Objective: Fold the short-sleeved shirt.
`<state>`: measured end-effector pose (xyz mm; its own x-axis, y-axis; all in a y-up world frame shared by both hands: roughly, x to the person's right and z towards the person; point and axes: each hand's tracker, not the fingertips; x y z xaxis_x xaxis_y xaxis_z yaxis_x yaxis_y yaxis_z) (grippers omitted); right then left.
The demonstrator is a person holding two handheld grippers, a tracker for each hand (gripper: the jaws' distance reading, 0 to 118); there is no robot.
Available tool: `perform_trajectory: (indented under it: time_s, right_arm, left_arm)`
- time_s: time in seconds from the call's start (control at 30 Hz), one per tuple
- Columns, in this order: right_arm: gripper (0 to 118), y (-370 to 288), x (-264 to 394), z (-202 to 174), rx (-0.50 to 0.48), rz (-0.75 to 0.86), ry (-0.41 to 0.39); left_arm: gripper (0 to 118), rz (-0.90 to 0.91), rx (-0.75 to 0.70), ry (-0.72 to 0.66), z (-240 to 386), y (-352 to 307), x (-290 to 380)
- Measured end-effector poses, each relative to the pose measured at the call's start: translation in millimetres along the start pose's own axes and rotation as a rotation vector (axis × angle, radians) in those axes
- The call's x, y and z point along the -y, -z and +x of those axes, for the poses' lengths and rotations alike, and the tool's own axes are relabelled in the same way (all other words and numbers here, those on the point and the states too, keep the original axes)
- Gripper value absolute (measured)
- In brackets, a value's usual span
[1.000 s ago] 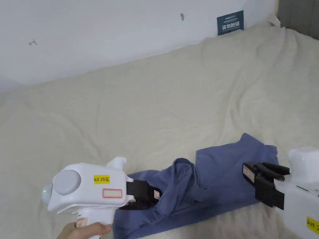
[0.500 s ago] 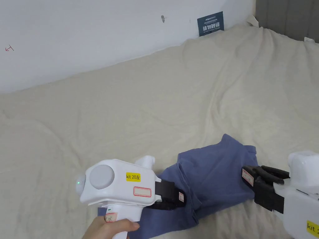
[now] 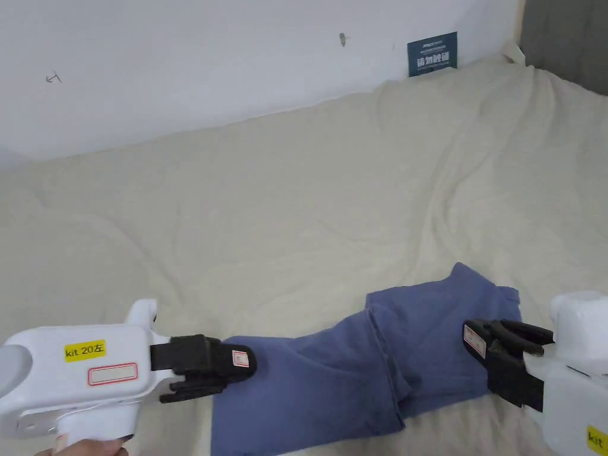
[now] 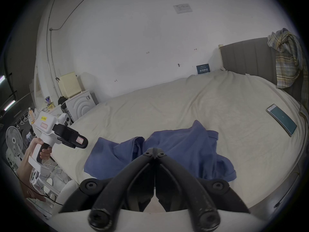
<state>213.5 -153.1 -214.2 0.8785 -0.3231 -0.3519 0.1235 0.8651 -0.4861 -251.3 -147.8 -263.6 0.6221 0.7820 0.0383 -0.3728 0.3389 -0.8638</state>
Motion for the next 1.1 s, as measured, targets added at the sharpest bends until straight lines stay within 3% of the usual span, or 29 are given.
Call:
perform_trajectory:
  time_s: [0.03, 0.07, 0.1, 0.13, 0.17, 0.2, 0.43, 0.7, 0.73, 0.77, 0.8, 0.83, 0.87, 0.93, 1.1]
  right_arm:
    - [0, 3, -1, -4, -0.005, -0.002, 0.001]
    - [0, 5, -1, -8, -0.011, -0.005, 0.002]
    - [0, 8, -2, -11, -0.016, -0.008, 0.001]
    - [0, 11, -3, -16, -0.019, -0.01, -0.003]
    - [0, 14, -4, -21, -0.023, -0.014, -0.009]
    - [0, 15, -5, -25, -0.026, -0.016, -0.018]
    - [0, 28, -11, -57, -0.042, -0.048, -0.11]
    - [0, 40, -10, -67, -0.059, -0.086, -0.148]
    - [0, 41, -10, -67, -0.064, -0.088, -0.147]
    - [0, 42, -10, -67, -0.067, -0.091, -0.147]
    - [0, 42, -10, -66, -0.068, -0.093, -0.148]
    - [0, 42, -10, -66, -0.066, -0.093, -0.151]
    - [0, 43, -10, -66, -0.064, -0.093, -0.153]
    - [0, 42, -10, -63, -0.061, -0.089, -0.146]
    - [0, 39, -8, -56, -0.039, -0.064, -0.115]
  left_arm:
    - [6, 0.007, 0.034, -0.064, -11, -9, 5]
    - [22, 0.016, 0.049, -0.108, -22, -18, 8]
    - [50, 0.006, 0.049, -0.159, -32, -22, 10]
    - [87, -0.015, 0.022, -0.183, -43, -28, 12]
    - [101, -0.02, 0.005, -0.166, -44, -23, 18]
    - [102, -0.014, -0.006, -0.141, -48, -23, 21]
    - [102, -0.025, 0.074, -0.164, -81, 8, 8]
    - [102, -0.107, 0.165, -0.106, -85, 54, -15]
    - [96, -0.117, 0.165, -0.08, -83, 55, -16]
    - [84, -0.122, 0.138, -0.061, -82, 56, -18]
    - [62, -0.13, 0.063, -0.052, -83, 57, -19]
    - [20, -0.133, -0.038, -0.047, -82, 59, -15]
    - [14, -0.133, -0.089, -0.053, -87, 61, -15]
    - [14, -0.124, 0.108, -0.195, -103, 56, -13]
    - [13, -0.133, 0.061, -0.139, -96, 50, -9]
